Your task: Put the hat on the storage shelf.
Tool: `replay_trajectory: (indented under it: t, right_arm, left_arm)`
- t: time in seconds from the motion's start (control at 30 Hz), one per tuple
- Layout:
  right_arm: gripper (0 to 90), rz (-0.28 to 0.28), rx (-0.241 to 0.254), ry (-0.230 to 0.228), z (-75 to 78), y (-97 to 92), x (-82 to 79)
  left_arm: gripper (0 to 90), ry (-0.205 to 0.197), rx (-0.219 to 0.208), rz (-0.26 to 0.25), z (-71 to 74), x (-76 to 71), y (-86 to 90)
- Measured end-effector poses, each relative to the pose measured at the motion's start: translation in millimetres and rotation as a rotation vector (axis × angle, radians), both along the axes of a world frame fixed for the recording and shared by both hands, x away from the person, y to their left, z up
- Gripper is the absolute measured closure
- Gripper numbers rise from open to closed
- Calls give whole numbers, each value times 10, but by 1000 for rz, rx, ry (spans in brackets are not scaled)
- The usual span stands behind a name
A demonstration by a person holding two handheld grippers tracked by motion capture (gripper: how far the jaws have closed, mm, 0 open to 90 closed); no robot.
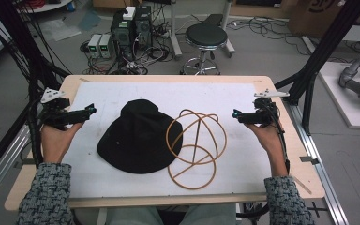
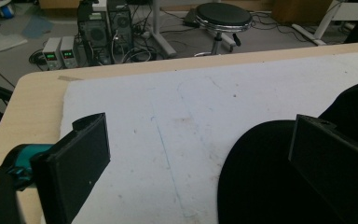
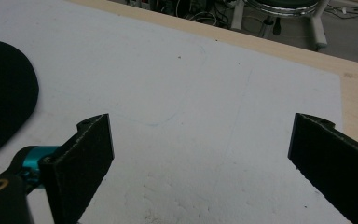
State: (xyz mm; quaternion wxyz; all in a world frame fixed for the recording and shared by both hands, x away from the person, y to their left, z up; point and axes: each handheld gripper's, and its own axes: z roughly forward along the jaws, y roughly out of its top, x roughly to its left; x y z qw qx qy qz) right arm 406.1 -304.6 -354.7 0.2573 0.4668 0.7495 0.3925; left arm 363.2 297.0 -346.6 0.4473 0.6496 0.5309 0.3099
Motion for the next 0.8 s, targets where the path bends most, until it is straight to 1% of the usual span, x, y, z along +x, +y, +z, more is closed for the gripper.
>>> replay_trajectory:
  t: [0.2,0.43,0.53,0.6,0.63,0.67,0.8]
  right_arm:
    - [64,2,7,14,-6,1,7]
    - [64,8,0,16,-14,16,18]
    - [63,11,1,19,-16,16,18]
    - [63,11,1,20,-16,15,18]
    - [63,11,3,21,-16,14,18]
    - [63,11,3,21,-16,14,18]
    - [63,13,1,24,-15,11,8]
  left_arm:
    - [55,12,2,0,4,-6,5]
    - [55,15,4,2,6,-10,10]
    - [55,6,-9,-1,11,-14,4]
    - [55,6,-9,-4,17,-16,5]
    - [55,2,-20,-10,32,-18,-5]
    - [55,2,-20,-10,32,-18,-5]
    - [55,-8,-39,-36,105,-28,-62]
